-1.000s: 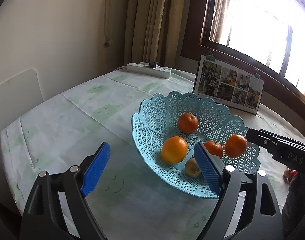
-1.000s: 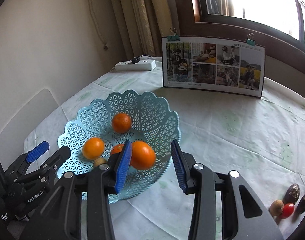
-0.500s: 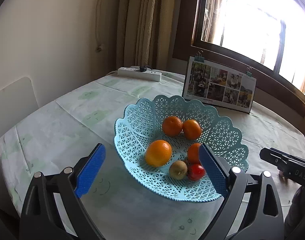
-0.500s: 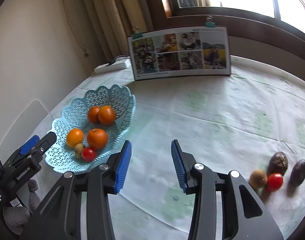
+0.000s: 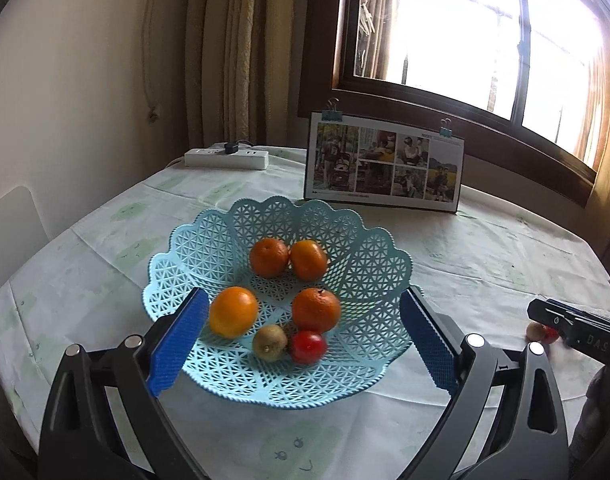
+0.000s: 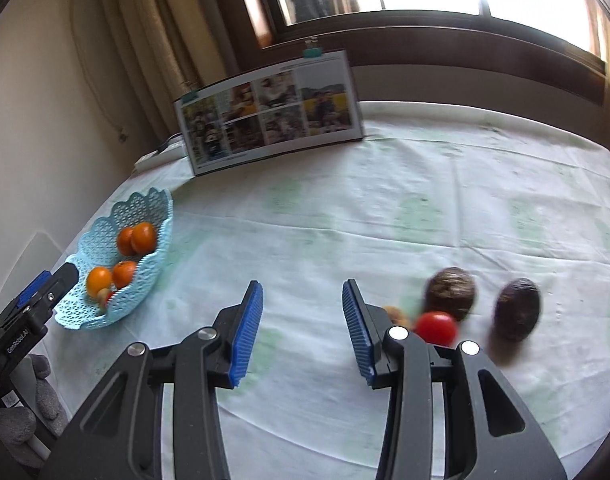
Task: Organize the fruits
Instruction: 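Move both open tools back toward the remaining fruit on the table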
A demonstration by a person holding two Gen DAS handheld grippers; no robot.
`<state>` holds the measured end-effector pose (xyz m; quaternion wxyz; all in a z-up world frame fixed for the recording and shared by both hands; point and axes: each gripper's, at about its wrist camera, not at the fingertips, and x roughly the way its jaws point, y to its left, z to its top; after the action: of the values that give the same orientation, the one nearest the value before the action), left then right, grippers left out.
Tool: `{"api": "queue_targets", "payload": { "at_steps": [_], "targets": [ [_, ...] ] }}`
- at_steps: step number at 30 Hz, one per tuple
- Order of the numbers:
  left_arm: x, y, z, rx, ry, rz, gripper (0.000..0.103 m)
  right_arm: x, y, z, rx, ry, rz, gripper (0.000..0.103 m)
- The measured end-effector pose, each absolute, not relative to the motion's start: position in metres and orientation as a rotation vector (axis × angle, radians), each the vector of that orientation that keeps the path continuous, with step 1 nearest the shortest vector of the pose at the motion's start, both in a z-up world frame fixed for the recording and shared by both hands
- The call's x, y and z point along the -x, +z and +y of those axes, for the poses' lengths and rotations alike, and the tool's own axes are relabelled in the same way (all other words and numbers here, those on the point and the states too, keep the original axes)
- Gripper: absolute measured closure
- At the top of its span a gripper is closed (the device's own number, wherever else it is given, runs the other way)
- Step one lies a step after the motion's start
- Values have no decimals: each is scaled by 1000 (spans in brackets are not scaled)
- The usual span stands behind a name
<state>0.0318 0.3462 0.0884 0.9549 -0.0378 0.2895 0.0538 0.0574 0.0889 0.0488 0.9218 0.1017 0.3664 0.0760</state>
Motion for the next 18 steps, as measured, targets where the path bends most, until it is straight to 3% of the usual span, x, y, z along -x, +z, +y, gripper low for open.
{"api": "queue_targets", "payload": {
  "at_steps": [15,18],
  "targets": [
    [-40,92,278,-20,-26,597,5,-45,37,-21,-287,-94,756,60],
    [-41,91,266,-37,-51,601,5,-48,33,-28,-280,-108,765,53]
  ]
}}
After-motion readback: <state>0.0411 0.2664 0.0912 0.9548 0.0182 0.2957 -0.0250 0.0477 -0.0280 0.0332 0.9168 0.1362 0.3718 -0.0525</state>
